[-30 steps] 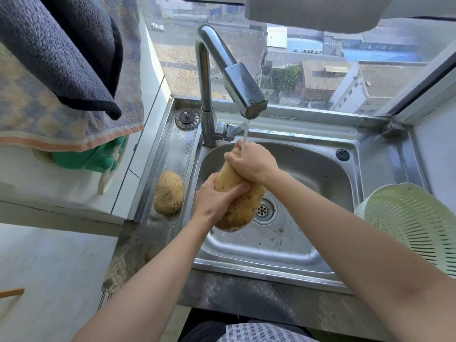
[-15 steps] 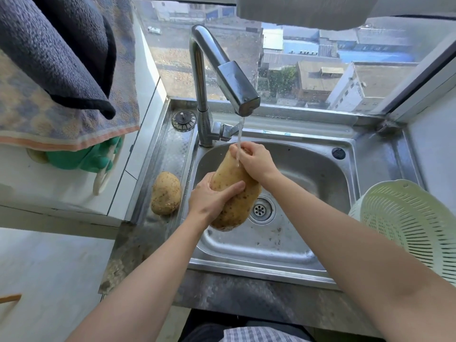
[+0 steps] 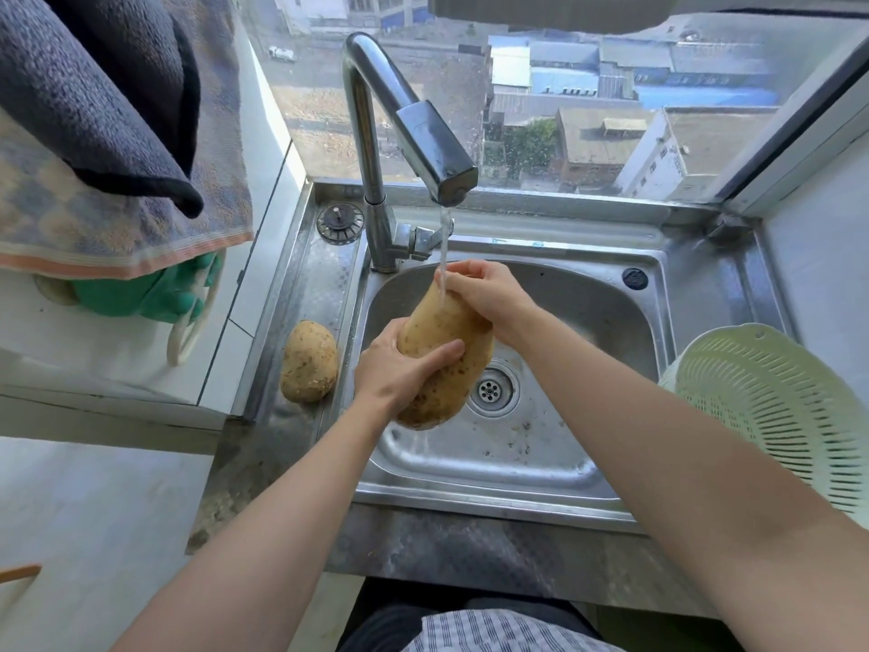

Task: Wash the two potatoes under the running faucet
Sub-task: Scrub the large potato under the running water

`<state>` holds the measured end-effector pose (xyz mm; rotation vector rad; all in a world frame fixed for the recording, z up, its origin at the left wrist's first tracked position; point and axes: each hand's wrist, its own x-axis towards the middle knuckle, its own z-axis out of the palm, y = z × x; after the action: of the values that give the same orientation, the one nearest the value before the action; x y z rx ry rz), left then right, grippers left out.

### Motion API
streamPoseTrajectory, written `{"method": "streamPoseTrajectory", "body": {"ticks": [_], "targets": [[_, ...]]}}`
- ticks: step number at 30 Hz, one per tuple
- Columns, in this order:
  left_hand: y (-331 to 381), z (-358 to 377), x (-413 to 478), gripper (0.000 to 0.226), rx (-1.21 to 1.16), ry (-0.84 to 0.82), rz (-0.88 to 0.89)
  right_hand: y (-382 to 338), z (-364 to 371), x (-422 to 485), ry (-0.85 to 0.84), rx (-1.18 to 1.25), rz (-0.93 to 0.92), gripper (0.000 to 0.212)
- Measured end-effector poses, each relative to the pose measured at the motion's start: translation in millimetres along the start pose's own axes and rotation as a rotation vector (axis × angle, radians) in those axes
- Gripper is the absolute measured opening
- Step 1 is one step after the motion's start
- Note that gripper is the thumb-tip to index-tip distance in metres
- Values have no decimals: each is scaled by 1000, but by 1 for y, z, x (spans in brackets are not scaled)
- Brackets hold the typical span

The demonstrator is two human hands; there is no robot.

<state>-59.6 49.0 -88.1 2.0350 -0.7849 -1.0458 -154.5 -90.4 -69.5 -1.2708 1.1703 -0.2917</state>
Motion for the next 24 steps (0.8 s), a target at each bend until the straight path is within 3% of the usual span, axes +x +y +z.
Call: {"method": "streamPoseTrajectory", "body": {"ticks": [2,4,7,9,11,14,19,22,24], "targets": [[-3,-3,-1,86,-14,7,-16,6,-15,2,-211,93,8,27],[-3,-5,-2,83,-10,5,-14,8,-17,-1,-249,161,25,30],[0,-2,-4,86,21,-1,17,1,2,-4,22,69,37,28],[-1,0,-3,86,-17,1,1,-1,10,-2,96,37,8,24],[-5,0,-3,83,-76,10,-34,-2,3,2,-43,25,6,18],[-10,-4,-3,80,-168,-14,-81,9,-19,5,-270,228,4,39],[-12,-6,-4,86,-346,-76,-127,36,-25,-9,-275,589,69,57],[-10,0,-5,88,-383,-65,-133,35,-4,-16,-202,296,66,63],[-9,5,-6,87,-399,-45,-140,28,12,-16,2,118,55,54]]}}
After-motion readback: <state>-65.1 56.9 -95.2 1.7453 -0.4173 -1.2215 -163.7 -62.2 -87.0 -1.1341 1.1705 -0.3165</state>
